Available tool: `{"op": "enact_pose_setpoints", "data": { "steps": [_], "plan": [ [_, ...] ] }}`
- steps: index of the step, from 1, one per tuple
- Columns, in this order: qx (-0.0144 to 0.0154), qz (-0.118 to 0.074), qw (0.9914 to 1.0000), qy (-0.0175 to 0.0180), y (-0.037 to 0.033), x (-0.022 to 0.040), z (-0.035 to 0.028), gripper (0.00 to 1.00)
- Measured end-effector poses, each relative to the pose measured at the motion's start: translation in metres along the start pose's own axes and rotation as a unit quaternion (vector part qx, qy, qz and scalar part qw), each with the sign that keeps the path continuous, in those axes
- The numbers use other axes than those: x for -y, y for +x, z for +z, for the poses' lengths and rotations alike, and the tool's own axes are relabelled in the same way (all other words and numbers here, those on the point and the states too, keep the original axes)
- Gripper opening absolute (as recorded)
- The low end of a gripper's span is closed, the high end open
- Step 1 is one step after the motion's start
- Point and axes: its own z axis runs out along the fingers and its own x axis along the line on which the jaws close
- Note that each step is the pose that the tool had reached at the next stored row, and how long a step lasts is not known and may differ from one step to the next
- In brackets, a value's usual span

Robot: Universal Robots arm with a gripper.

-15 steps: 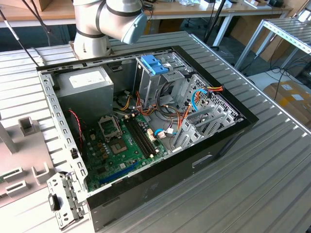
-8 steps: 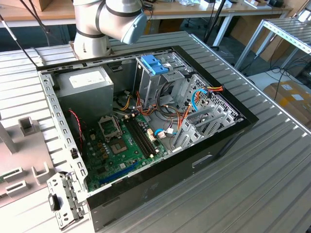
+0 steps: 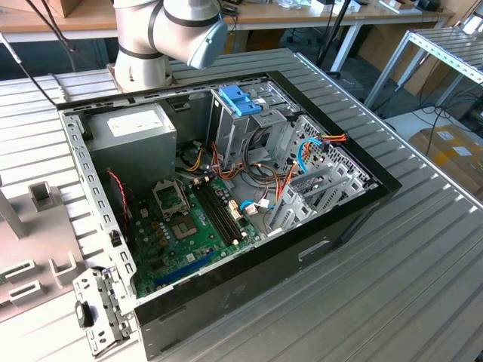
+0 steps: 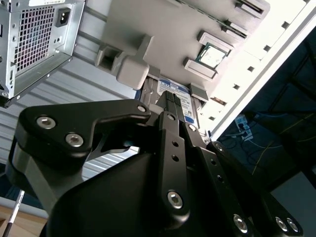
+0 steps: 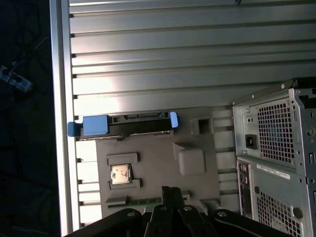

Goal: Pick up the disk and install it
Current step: 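Reach for the disk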

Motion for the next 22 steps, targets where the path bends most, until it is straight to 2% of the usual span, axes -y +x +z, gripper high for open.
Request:
{"op": "enact_pose_setpoints", "data": {
  "steps": [6, 11, 22],
  "plan": [
    [0.0, 0.0, 1.0, 0.0, 0.0082, 0.0006, 0.0006, 0.11],
    [0.0, 0.0, 1.0, 0.0, 0.0121, -0.0001, 0.0014, 0.11],
    [0.0, 0.0, 1.0, 0.0, 0.0144, -0.0103, 0.0032, 0.11]
  ]
}}
